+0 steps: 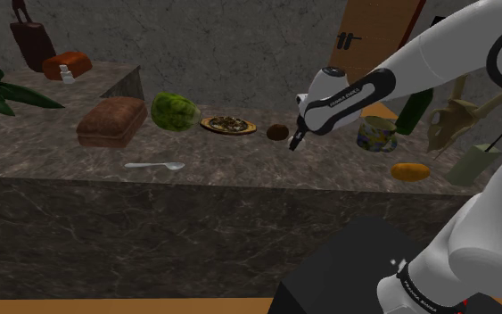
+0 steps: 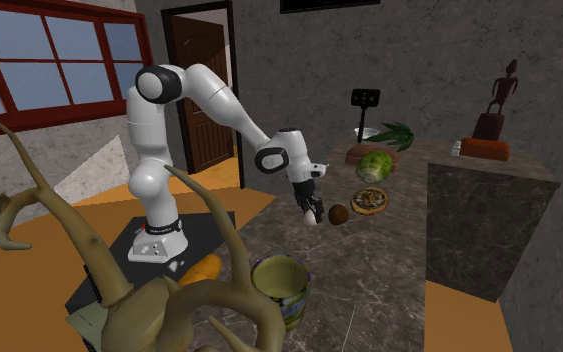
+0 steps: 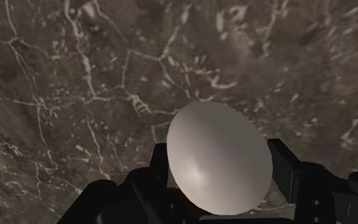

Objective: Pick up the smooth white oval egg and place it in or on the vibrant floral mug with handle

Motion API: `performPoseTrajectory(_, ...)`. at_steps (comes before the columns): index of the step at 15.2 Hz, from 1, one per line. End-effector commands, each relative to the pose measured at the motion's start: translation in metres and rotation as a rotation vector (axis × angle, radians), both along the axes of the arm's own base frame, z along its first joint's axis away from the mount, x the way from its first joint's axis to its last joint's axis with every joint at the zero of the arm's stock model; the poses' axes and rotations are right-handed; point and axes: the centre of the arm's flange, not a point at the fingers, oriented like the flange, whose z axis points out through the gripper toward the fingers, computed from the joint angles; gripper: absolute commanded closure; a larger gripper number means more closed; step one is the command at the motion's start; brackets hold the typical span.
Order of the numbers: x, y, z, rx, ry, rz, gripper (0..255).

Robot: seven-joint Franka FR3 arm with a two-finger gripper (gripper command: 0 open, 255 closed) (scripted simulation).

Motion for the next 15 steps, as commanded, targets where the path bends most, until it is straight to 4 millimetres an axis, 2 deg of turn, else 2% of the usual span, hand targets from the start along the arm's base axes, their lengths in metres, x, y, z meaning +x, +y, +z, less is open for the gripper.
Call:
performPoseTrajectory(1, 0.0, 0.0, 0.01, 0.0, 0.0, 0.0, 255)
performPoseTrajectory(15, 0.0, 0.0, 0.083, 0.0, 0.0, 0.0, 255)
